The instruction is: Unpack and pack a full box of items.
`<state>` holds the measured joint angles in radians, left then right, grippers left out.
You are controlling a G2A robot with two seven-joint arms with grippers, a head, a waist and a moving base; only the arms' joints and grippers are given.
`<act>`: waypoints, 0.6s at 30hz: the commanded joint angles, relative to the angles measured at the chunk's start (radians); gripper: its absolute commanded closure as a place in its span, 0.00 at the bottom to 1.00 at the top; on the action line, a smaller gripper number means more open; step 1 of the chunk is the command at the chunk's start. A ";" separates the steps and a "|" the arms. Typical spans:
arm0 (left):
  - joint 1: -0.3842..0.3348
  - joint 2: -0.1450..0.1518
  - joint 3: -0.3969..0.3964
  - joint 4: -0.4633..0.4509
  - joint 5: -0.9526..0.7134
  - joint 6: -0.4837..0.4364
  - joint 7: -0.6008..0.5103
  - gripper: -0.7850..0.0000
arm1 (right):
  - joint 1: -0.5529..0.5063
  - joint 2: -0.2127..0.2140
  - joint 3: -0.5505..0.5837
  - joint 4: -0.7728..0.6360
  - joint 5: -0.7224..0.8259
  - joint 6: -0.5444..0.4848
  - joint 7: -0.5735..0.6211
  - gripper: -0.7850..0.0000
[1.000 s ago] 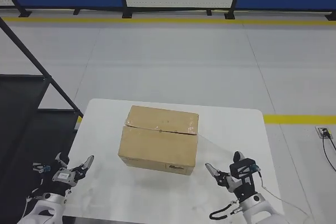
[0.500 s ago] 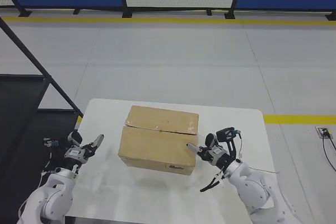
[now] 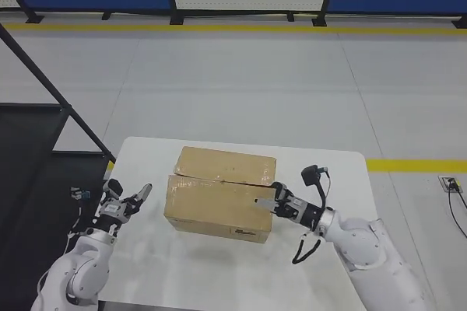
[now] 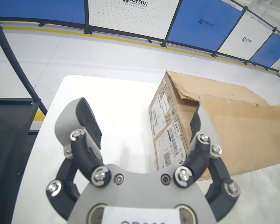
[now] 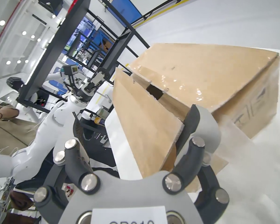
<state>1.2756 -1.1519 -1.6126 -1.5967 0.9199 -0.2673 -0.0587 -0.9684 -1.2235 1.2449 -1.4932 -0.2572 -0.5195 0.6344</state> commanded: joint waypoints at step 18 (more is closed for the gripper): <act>0.048 0.034 -0.045 -0.002 0.036 -0.419 -0.107 0.00 | -0.178 0.081 0.091 -0.229 0.208 -0.279 0.387 0.00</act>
<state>1.3212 -1.1219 -1.6521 -1.6015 0.9411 -0.6466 -0.1500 -1.1422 -1.1457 1.3356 -1.7186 -0.0379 -0.8016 1.0184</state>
